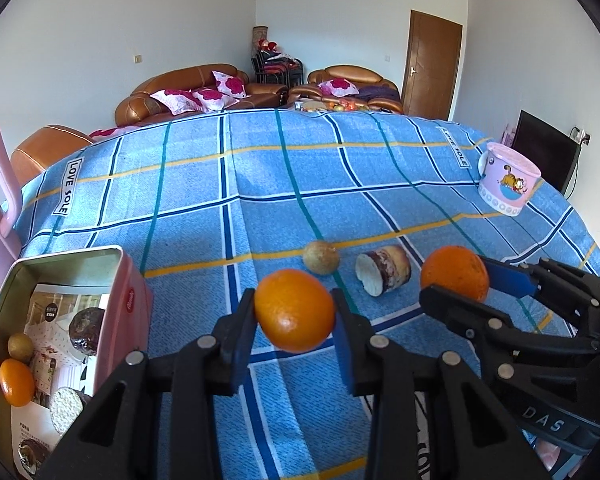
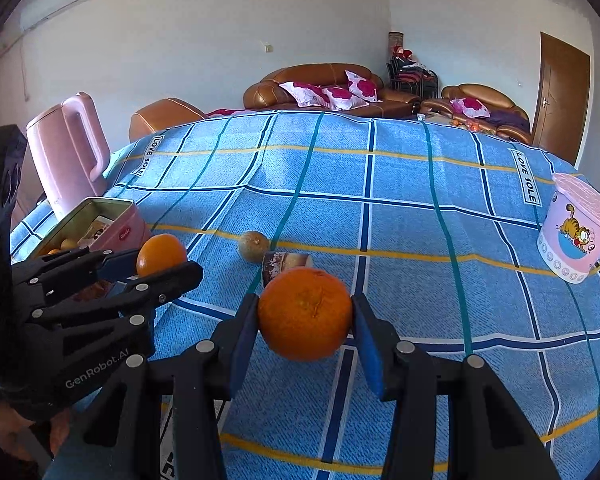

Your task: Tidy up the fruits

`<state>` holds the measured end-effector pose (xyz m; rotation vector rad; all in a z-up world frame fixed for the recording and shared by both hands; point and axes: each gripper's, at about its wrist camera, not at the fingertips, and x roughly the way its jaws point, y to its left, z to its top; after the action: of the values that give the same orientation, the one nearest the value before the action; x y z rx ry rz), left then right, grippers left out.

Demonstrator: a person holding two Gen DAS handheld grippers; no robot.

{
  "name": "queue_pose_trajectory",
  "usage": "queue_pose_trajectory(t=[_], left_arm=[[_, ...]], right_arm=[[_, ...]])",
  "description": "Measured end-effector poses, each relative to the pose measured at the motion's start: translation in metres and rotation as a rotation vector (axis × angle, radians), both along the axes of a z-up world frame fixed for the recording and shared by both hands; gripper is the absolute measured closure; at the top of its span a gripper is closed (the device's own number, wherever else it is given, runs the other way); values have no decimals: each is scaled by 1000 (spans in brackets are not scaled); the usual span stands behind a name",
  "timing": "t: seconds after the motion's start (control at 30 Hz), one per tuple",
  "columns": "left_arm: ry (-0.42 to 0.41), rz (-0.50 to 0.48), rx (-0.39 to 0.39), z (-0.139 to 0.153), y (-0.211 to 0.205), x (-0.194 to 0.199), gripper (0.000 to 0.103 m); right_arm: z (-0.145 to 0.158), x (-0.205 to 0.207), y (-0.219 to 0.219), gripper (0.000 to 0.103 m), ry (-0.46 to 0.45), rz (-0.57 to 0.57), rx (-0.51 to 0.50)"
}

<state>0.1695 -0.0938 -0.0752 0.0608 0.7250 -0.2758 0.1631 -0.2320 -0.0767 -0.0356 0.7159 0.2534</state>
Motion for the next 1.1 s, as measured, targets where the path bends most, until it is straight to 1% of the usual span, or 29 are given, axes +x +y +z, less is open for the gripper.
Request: queue_pose_trajectory(t=[0.27,0.63,1.1], left_arm=[[-26,12,-6,3,2,-3,66],[-68,24,-7,7,5,-9,66],[-104,30,-9,11,5,-15,66]], right_arm=[[3,-5,-3,55,-23,3,20],[10,-13,-5,55,-76,10,39],[15,-20,-6,55,-120,18,48]])
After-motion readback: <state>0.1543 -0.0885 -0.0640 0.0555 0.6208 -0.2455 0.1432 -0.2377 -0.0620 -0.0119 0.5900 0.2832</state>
